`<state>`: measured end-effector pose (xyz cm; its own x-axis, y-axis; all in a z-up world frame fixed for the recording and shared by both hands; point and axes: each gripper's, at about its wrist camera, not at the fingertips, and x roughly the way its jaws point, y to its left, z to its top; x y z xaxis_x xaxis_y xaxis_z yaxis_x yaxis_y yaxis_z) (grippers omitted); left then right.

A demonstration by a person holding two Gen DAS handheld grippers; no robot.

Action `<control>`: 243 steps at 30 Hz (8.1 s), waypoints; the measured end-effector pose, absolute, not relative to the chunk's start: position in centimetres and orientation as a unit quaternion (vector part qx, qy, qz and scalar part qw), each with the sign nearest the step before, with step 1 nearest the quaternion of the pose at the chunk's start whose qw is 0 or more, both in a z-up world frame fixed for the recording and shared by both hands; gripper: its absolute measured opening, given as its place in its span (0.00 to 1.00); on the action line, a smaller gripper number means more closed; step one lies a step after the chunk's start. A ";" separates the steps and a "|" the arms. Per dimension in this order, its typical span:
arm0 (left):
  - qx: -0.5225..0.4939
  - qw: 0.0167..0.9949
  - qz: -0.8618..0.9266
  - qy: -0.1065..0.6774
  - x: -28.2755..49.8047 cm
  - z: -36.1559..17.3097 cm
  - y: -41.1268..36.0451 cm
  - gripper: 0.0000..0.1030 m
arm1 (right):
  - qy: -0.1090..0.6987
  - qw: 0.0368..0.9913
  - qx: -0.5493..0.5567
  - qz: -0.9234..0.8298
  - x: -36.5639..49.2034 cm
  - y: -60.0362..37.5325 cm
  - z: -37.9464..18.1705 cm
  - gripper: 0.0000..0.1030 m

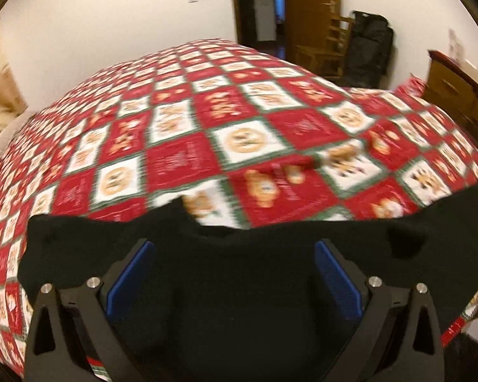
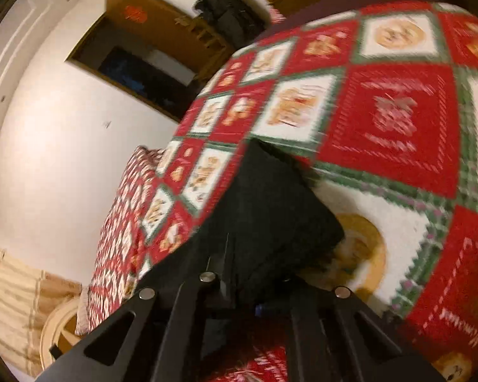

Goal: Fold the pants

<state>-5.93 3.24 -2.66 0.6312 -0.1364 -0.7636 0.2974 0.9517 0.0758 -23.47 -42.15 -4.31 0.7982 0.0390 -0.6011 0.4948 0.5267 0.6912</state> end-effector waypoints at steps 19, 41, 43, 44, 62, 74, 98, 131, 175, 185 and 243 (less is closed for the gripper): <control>0.160 0.880 -0.167 0.415 -7.6 -4.1 -5.8 0.99 | 0.273 0.876 0.379 -0.118 -27.0 -42.7 -2.4 0.05; 0.049 0.915 -0.146 0.372 -5.3 0.0 3.7 1.00 | 0.309 0.941 0.008 0.138 -16.9 -14.8 3.6 0.05; 0.052 0.921 -0.123 0.367 -5.0 -0.2 5.1 1.00 | 0.326 0.930 -0.052 0.158 -15.8 -11.0 0.7 0.05; 0.049 0.921 -0.116 0.369 -4.8 -0.4 5.8 1.00 | 0.330 0.927 -0.076 0.160 -15.7 -9.9 -0.3 0.06; 0.030 0.913 -0.101 0.394 -4.8 -2.6 9.9 1.00 | 0.346 0.902 -0.080 0.245 -17.1 -9.5 0.8 0.45; 0.037 0.913 -0.066 0.402 -6.0 -2.5 12.2 1.00 | 0.354 0.878 -0.201 0.253 -14.9 -4.1 -3.8 0.07; 0.033 0.906 -0.130 0.401 -6.8 -1.8 9.2 1.00 | 0.399 0.856 -0.013 0.329 -16.6 -8.7 -1.6 0.34; -0.047 0.827 -0.356 0.432 -8.2 -3.6 1.4 0.19 | 0.389 0.903 0.162 0.080 -15.0 -25.3 -2.2 0.14; -0.261 0.878 0.150 0.372 -6.2 -6.6 35.4 0.80 | 0.347 0.907 0.029 0.236 -11.8 -8.1 -1.4 0.23; -0.226 0.884 0.131 0.388 -3.7 -7.5 32.0 0.80 | 0.356 0.904 0.030 0.236 -12.5 -7.9 -1.6 0.23; 0.172 0.878 -0.387 0.224 -15.7 2.7 -0.5 0.96 | 0.299 0.912 0.258 0.112 -16.0 -24.6 2.0 0.60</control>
